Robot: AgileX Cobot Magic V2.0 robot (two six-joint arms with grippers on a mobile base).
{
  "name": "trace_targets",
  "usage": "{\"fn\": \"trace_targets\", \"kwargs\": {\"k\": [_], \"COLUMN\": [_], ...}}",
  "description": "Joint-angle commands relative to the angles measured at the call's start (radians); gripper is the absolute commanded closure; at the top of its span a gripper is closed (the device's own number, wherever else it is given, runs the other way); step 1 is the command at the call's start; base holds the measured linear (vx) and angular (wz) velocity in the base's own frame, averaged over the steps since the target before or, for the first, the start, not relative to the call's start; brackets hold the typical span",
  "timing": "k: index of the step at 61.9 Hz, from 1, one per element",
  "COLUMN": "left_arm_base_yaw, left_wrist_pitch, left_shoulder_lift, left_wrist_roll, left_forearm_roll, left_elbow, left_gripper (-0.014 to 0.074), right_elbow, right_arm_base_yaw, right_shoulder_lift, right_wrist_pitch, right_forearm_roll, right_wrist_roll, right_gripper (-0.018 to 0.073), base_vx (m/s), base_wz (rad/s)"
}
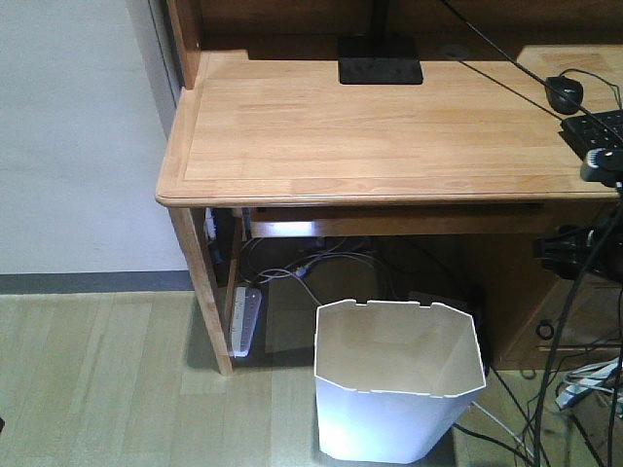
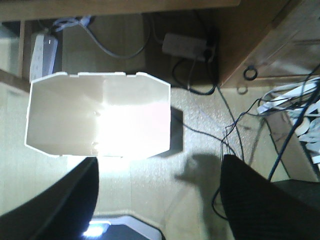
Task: Move trash bin to bedside with robot
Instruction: 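Lower the right gripper down to the rim of the white trash bin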
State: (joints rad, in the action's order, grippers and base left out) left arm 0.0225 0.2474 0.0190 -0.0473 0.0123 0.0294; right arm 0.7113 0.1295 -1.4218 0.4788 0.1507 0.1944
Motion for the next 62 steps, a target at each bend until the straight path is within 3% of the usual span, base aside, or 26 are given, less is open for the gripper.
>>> {"fn": "trace_targets", "kwargs": {"k": [1, 9, 22, 31, 38, 62], "left_arm_base_yaw": [0.006, 0.006, 0.006, 0.006, 0.006, 0.006], "left_wrist_pitch": [-0.073, -0.073, -0.073, -0.073, -0.073, -0.073], "left_shoulder_lift": [0.010, 0.010, 0.010, 0.010, 0.010, 0.010], "left_wrist_roll": [-0.009, -0.009, -0.009, -0.009, -0.009, -0.009], "left_forearm_roll": [0.004, 0.004, 0.004, 0.004, 0.004, 0.004], "left_elbow": [0.029, 0.029, 0.029, 0.029, 0.029, 0.029], "left_gripper": [0.0602, 0.0602, 0.0602, 0.0602, 0.0602, 0.0602], "right_elbow": [0.054, 0.062, 0.078, 0.168, 0.253, 0.458], "right_arm_base_yaw": [0.012, 0.012, 0.012, 0.006, 0.004, 0.004], "right_shoulder_lift": [-0.088, -0.222, -0.452, -0.626, -0.743, -1.013], "right_wrist_pitch": [-0.068, -0.160, -0.304, -0.271, -0.251, -0.245], "right_forearm_roll": [0.072, 0.088, 0.087, 0.088, 0.141, 0.222], "right_wrist_roll": [0.134, 0.215, 0.262, 0.295, 0.292, 0.315], "right_gripper": [0.0064, 0.0064, 0.0064, 0.0064, 0.0064, 0.0064], "base_vx": [0.00, 0.00, 0.00, 0.00, 0.00, 0.00], "base_wz": [0.00, 0.00, 0.00, 0.00, 0.00, 0.00]}}
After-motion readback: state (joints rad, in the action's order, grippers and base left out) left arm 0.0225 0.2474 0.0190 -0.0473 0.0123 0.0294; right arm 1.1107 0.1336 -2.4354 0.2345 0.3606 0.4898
